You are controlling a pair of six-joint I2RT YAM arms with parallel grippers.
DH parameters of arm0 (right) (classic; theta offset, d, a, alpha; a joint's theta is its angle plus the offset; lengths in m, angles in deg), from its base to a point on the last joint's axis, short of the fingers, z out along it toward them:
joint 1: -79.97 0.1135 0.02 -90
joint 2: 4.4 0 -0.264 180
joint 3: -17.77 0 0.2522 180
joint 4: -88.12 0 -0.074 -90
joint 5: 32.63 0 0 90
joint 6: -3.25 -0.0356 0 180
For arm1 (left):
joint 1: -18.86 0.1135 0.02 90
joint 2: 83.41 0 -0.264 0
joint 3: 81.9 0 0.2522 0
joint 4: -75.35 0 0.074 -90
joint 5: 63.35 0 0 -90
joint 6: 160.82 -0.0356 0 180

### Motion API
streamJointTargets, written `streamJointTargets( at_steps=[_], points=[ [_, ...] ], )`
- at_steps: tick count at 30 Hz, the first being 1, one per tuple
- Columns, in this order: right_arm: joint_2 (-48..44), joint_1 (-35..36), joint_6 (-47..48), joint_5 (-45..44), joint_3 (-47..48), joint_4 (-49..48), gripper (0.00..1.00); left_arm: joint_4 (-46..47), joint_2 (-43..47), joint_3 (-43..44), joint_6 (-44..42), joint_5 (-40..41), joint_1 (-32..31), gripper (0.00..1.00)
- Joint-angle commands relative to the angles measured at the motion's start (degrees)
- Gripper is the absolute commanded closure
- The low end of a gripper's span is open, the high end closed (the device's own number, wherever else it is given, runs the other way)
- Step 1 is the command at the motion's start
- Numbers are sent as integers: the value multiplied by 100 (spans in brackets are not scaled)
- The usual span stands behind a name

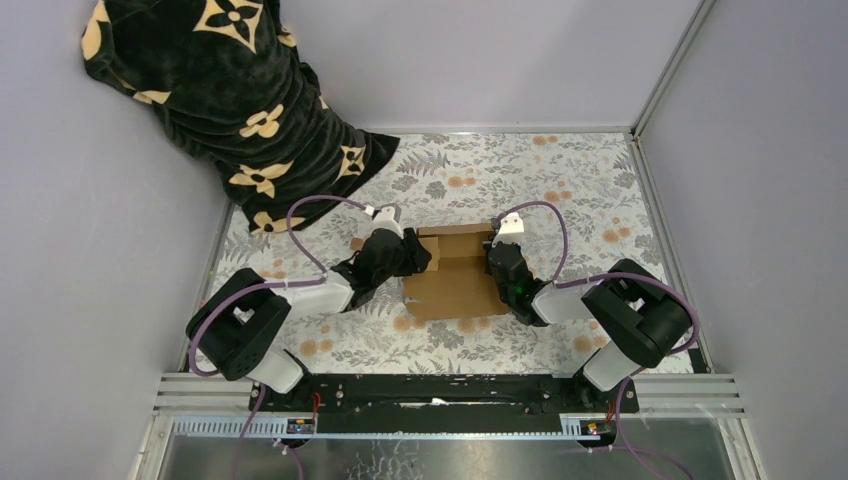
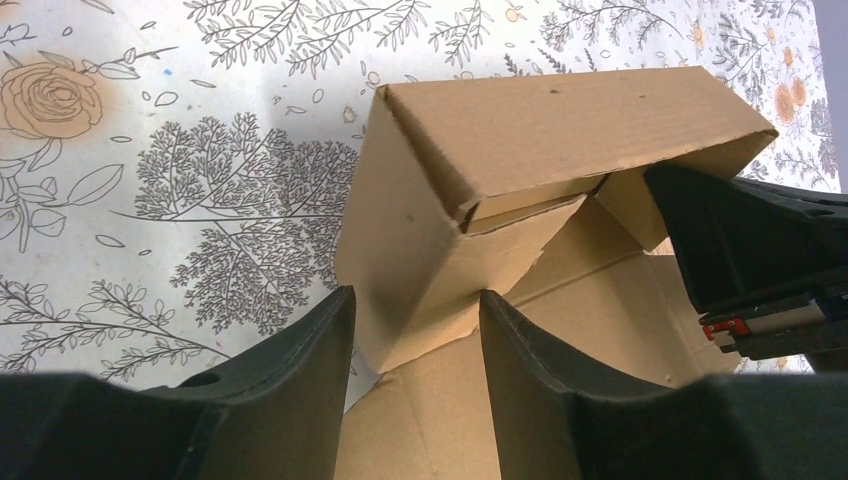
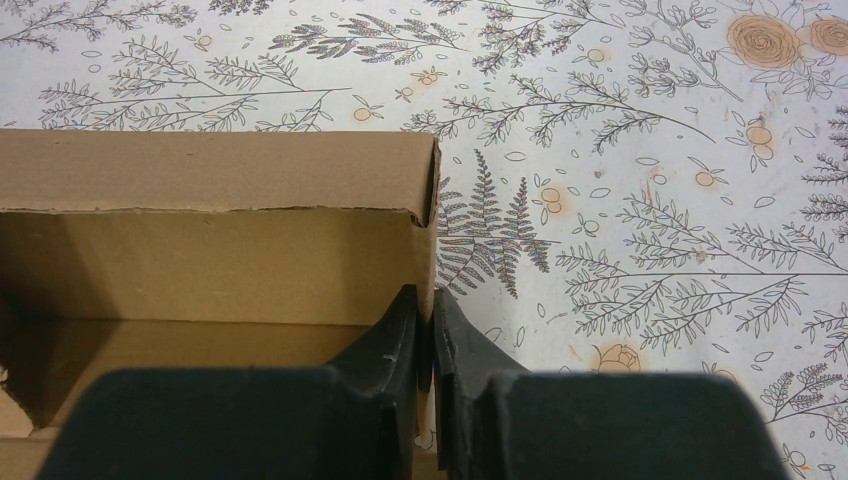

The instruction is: Fold the paper box

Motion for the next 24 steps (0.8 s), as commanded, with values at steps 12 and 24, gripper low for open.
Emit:
streamJointTargets(
  at_steps=[12, 24],
  points=[
    [115, 90, -76, 101, 57, 226, 97, 357, -221, 274, -201, 945, -296, 48],
    [89, 90, -58, 124, 47, 218, 97, 210, -410, 470, -298, 1486, -427, 51]
  ],
)
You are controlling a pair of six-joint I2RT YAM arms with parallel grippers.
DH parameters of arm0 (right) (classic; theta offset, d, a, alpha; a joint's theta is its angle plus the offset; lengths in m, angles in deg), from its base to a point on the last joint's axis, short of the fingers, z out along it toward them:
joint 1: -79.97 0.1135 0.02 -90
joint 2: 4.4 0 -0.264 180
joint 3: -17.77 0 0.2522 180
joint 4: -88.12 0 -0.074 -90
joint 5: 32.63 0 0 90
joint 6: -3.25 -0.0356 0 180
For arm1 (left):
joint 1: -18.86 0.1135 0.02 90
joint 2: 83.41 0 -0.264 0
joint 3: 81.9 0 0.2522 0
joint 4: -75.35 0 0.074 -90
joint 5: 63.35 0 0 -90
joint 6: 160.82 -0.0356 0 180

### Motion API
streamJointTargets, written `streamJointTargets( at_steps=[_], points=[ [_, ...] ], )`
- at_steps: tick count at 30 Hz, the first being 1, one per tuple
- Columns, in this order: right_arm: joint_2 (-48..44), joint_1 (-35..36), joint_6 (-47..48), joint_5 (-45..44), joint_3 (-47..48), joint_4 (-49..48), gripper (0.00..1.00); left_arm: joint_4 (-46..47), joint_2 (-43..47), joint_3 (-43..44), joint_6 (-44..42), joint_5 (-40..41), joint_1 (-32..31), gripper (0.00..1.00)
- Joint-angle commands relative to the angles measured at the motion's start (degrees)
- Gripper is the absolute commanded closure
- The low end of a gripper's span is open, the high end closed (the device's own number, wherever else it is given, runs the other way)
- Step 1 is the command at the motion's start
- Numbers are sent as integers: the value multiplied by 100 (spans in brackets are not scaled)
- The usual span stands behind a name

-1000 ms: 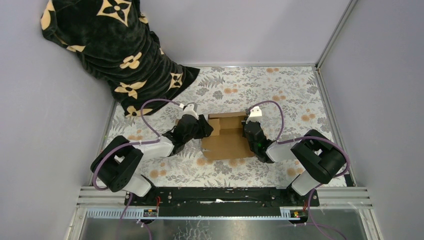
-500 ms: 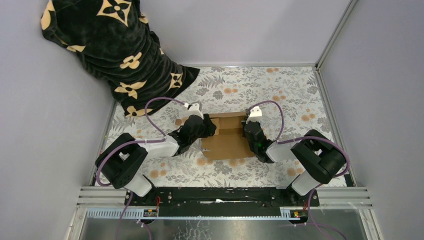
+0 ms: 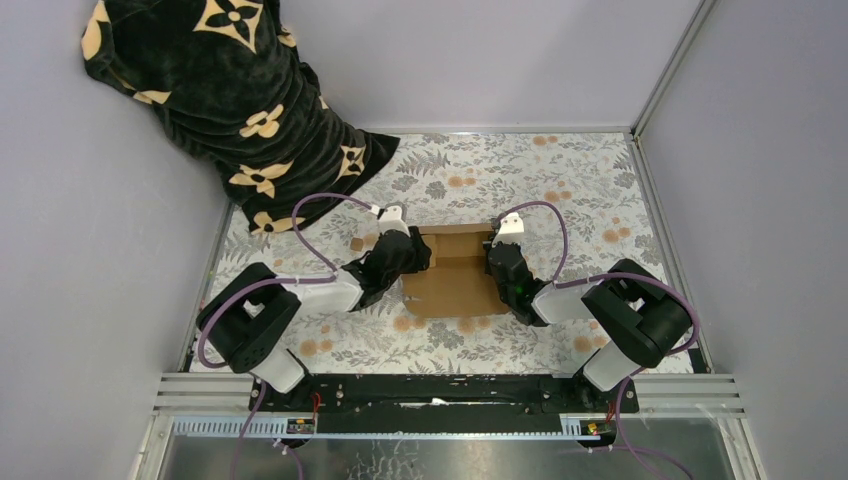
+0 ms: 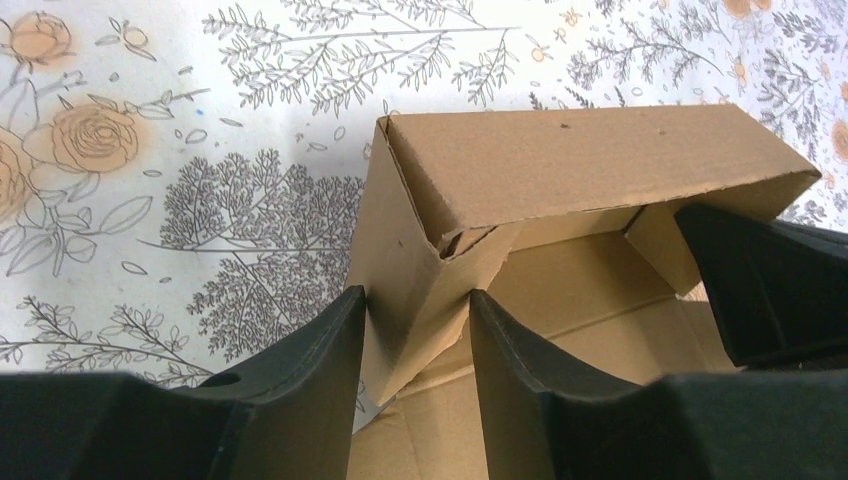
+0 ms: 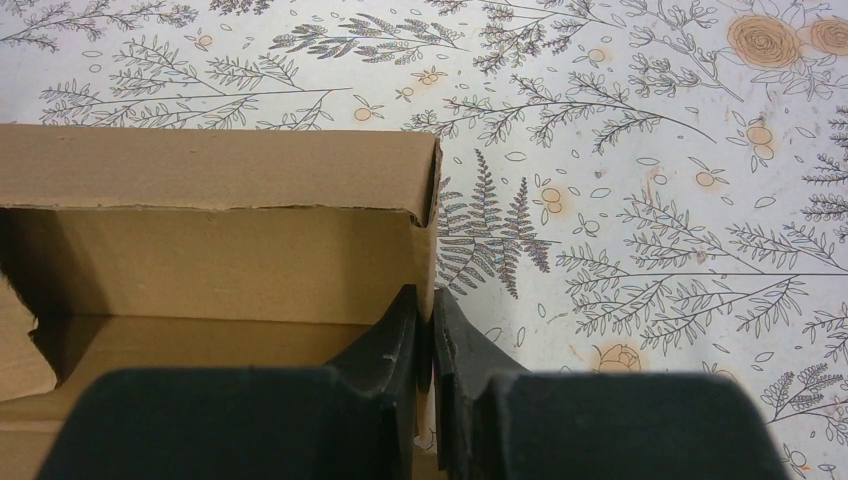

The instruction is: Fold the paper box

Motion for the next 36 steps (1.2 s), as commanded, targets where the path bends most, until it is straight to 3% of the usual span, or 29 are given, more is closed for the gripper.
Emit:
streamJointTargets(
  at_steps=[1, 15, 31, 36],
  points=[
    [82, 93, -58, 131, 35, 218, 97, 133, -164, 272, -160, 646, -97, 53],
    [45, 105, -58, 148, -23, 170, 97, -568, -674, 785, -142, 1630, -441, 74],
    [-235, 161, -189, 156, -169, 315, 97, -722, -644, 837, -546, 2073, -461, 75],
    [-369, 216, -272, 147, -224, 445, 97, -770, -619, 839, -680, 2252, -456, 82]
  ],
)
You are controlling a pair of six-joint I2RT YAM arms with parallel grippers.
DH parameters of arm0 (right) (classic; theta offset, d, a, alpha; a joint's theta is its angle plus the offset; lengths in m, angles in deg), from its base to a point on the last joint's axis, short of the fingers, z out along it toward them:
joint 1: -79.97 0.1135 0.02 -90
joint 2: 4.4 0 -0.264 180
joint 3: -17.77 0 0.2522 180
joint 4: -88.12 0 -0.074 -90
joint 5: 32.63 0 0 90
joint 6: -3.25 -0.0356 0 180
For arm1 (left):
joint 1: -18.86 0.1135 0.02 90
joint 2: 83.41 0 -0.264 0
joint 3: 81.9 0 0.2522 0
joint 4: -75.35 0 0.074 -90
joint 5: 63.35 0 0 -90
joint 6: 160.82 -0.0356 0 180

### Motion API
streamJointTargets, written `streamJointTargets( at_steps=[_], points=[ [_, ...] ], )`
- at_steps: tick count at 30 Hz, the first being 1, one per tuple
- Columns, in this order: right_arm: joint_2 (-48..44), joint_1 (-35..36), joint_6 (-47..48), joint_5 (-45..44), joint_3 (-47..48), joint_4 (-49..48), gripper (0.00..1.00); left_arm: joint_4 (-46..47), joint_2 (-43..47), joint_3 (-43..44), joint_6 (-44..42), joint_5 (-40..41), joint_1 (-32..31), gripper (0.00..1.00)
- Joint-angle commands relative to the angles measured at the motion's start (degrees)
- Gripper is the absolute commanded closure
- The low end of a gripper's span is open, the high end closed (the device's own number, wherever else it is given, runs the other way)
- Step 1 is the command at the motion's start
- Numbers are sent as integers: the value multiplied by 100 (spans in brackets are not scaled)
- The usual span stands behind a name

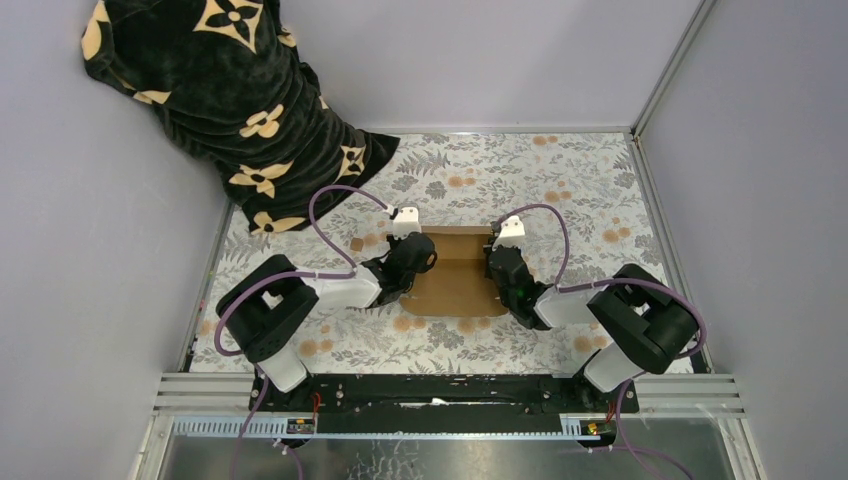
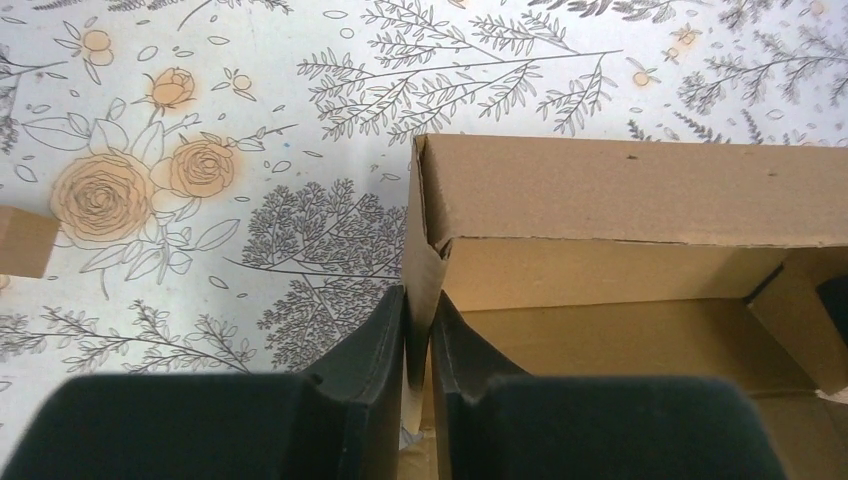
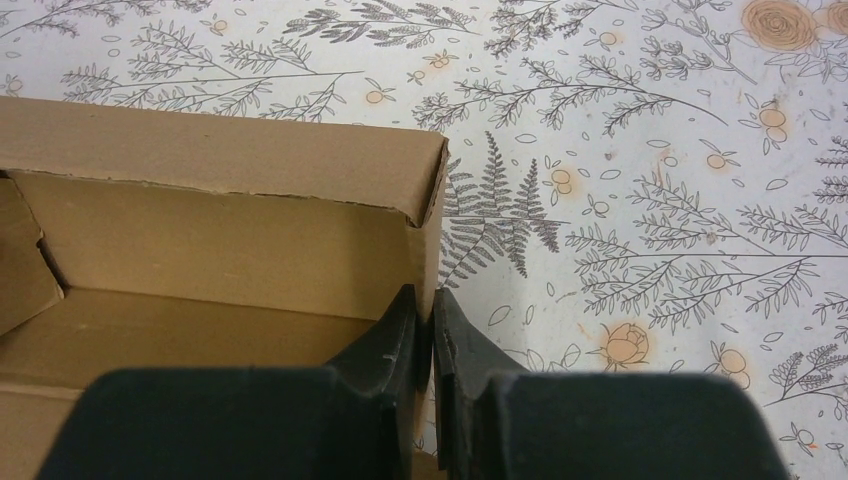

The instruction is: Fold the paper box

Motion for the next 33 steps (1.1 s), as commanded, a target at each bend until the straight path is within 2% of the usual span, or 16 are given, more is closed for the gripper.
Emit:
streamJointTargets(
  at_steps=[1, 14, 21, 33],
  points=[
    [-206, 144, -174, 131, -113, 354, 97, -77, 9, 129, -272, 577, -8, 83],
    [-379, 213, -244, 7, -185, 519, 97, -349, 123, 181, -567, 929, -8, 82],
    [-439, 207, -259, -72, -227, 538, 97, -365, 339, 23, -643, 915, 71, 70],
    [-574, 212, -221, -113, -272, 563, 98, -494, 340, -10, -645, 839, 202, 73]
  ],
)
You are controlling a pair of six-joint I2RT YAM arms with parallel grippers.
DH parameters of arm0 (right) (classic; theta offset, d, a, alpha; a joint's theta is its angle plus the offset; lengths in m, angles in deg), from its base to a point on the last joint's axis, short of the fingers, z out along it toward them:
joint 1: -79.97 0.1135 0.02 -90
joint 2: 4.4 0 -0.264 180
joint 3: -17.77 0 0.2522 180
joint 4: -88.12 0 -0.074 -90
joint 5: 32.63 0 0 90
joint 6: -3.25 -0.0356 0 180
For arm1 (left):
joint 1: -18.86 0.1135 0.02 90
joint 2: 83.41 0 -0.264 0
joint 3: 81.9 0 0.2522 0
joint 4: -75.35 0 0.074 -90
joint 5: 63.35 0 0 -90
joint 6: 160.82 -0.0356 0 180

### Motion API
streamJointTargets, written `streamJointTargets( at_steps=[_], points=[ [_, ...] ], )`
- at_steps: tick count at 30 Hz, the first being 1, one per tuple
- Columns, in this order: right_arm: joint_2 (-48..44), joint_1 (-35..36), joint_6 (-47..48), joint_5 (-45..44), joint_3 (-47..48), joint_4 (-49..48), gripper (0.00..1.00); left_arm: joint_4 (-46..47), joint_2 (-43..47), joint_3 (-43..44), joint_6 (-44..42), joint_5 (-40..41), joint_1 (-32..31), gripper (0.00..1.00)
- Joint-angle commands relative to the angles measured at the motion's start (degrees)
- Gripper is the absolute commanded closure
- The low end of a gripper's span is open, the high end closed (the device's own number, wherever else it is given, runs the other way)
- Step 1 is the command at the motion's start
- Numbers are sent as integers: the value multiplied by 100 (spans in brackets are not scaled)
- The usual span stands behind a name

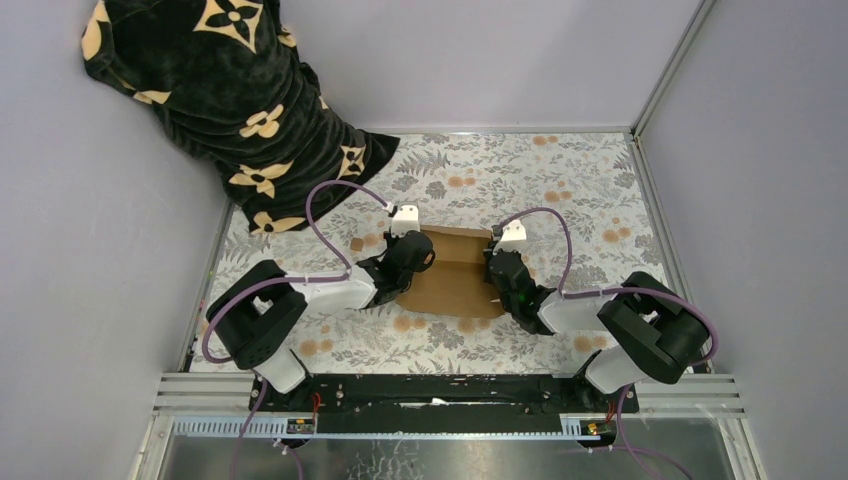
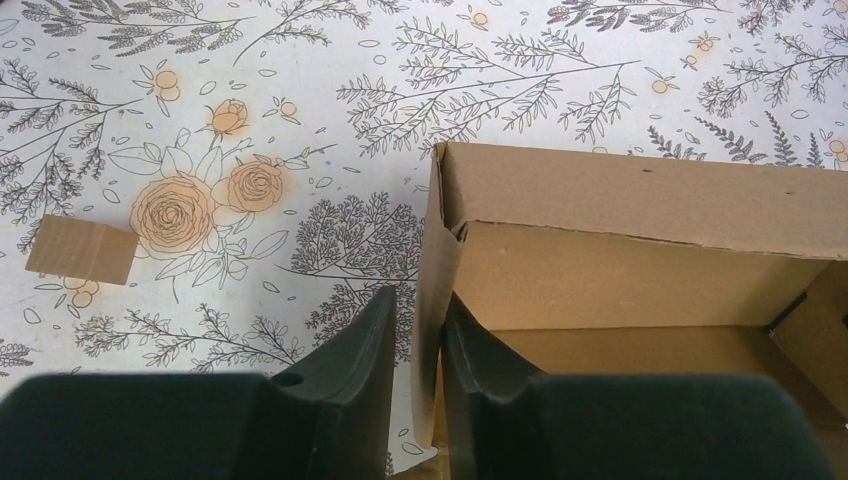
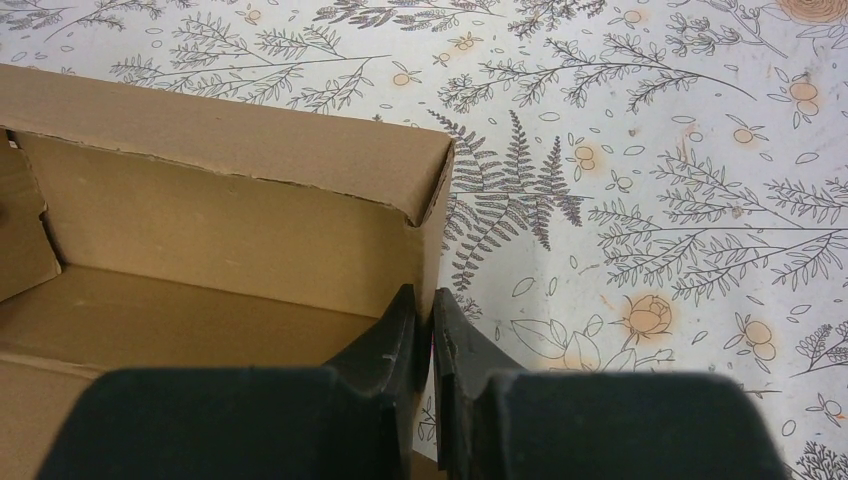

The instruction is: Fold the paper box

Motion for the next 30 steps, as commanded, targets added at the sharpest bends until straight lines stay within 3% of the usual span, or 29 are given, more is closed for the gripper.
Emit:
streamJointTargets(
  at_steps=[1, 9, 21, 30],
  points=[
    [-218, 15, 133, -137, -136, 253, 98, -149, -13, 0, -150, 560, 222, 74],
    [-345, 15, 62, -152, -113, 442, 98, -473, -320, 371, -156, 773, 264, 92],
    [-447, 23, 54, -196, -99, 589, 98, -654, -471, 545, -138, 880, 281, 92],
    [-436, 25, 42, -184, -76, 597, 98, -527, -356, 425, -173, 629, 328, 60]
  ],
)
